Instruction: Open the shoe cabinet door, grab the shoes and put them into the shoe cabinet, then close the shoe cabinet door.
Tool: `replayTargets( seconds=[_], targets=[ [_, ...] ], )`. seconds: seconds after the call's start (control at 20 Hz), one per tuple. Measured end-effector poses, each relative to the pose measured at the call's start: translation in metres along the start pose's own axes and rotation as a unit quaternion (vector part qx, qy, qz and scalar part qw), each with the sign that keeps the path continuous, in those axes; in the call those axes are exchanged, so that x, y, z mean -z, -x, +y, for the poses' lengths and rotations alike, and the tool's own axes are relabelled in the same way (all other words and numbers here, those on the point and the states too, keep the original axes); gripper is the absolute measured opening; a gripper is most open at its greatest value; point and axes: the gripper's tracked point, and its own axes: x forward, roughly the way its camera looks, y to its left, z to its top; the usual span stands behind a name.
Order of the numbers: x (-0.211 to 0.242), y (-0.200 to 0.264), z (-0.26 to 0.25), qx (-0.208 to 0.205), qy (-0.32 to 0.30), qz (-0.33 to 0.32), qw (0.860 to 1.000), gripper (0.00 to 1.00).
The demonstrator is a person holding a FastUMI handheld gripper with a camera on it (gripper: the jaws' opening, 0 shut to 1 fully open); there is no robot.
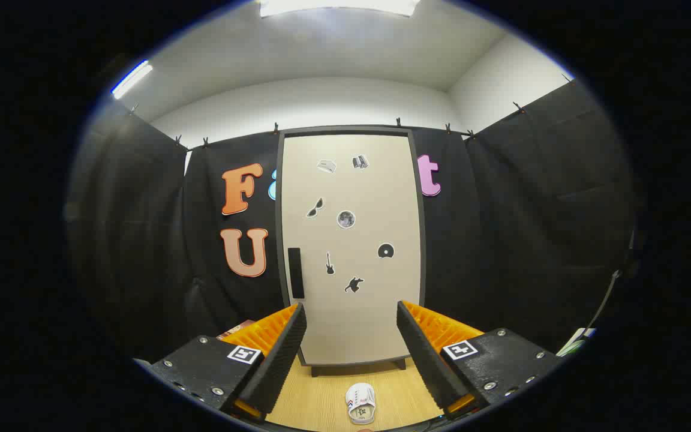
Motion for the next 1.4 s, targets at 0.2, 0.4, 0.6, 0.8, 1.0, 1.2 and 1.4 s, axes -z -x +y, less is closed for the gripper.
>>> replayTargets(
  seconds=[0.2,0.4,0.6,0.8,1.0,1.2,1.4],
  targets=[
    [0.000,-0.003,0.000,0.000,0.000,0.000,1.000,0.95],
    [-0.001,-0.003,0.001,-0.001,0.002,0.001,1.000,0.95],
    [0.000,-0.003,0.004,-0.002,0.003,0.001,1.000,0.95],
    [-0.001,-0.004,0.005,-0.002,0.002,0.000,1.000,0.95],
    [0.004,-0.011,0.013,-0.008,0.006,0.004,1.000,0.95],
    [0.008,-0.027,0.022,-0.017,0.002,0.009,1.000,0.94],
    [0.013,-0.056,0.040,-0.033,-0.004,0.016,0.999,0.95]
  ],
)
